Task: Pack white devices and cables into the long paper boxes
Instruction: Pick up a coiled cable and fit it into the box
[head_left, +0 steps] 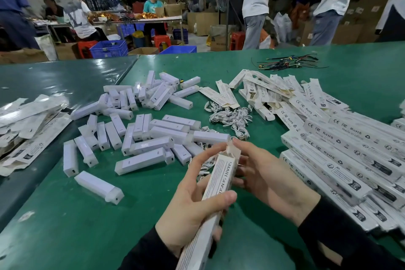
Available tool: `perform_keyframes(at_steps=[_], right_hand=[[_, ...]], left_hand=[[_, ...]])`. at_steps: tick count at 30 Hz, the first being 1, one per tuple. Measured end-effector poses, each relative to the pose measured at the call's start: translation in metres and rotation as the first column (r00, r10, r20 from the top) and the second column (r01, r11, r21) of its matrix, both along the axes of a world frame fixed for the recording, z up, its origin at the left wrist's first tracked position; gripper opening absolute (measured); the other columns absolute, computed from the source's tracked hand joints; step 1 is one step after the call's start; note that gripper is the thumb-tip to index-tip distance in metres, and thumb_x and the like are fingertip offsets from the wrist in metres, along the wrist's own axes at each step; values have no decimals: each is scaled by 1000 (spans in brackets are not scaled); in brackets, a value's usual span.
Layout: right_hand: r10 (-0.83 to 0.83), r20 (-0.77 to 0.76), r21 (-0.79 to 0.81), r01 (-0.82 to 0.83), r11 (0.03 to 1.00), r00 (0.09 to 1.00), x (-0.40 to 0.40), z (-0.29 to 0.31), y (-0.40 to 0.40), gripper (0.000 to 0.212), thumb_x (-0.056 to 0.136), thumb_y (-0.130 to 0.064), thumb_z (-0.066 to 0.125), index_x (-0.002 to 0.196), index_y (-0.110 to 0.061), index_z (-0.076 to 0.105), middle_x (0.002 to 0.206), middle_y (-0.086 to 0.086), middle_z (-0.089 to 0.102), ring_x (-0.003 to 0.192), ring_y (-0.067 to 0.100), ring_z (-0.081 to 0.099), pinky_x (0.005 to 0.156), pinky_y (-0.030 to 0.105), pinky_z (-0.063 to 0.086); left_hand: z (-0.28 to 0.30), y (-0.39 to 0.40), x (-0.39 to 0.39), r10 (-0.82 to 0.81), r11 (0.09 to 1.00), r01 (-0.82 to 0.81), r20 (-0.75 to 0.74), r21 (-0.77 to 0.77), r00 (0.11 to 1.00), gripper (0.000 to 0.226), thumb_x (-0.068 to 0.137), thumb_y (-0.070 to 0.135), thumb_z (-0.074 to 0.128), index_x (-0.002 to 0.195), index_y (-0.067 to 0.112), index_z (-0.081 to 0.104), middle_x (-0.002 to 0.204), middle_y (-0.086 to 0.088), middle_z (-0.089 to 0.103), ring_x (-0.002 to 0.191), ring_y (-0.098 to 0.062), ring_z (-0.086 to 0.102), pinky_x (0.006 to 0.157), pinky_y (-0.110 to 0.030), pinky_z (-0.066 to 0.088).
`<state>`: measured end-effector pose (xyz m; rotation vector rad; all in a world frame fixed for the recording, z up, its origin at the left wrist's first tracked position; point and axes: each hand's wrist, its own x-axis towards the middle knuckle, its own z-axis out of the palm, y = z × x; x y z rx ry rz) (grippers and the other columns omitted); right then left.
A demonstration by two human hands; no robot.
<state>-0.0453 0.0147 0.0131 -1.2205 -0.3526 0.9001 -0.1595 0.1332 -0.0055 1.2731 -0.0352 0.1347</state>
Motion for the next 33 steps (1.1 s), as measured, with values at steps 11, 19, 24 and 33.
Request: perform_keyframes(at_steps=[11,19,24,33], right_hand=[[94,120,-33,-91,995,988,-5,-1,-1,33,81,-32,64,108,-15,76,74,-4,64,60,7,45,51,19,32],[70,217,-65,-57,996,974,-5,-4,0,23,94,-23,58,103,-15,77,68,-3,65,57,7,48,49,16,37],[-12,504,-51,44,998,864,-10,-6,1,23,97,-21,54,105,-21,76,85,-11,73,63,9,58,51,15,43],[-96,449,122,45,991,888,-16,-12,3,26,92,-12,60,118,-18,65,95,15,69,52,11,52,40,21,41]], left_hand=[[-8,2,1,-19,1000,18,-75,-22,997,50,73,3,69,101,41,55,82,-14,53,40,-17,41,32,-21,41],[-9,0,2,25,1000,-25,-107,-3,994,56,73,3,67,106,45,49,80,-9,59,41,-18,38,33,-21,41],[-8,1,2,-19,998,9,-146,-66,989,58,76,7,64,118,36,37,76,-11,61,49,-20,42,33,-21,40],[-1,1,-1,-82,978,56,-121,-201,989,57,78,9,63,126,31,39,79,-17,58,49,-19,39,35,-21,41]])
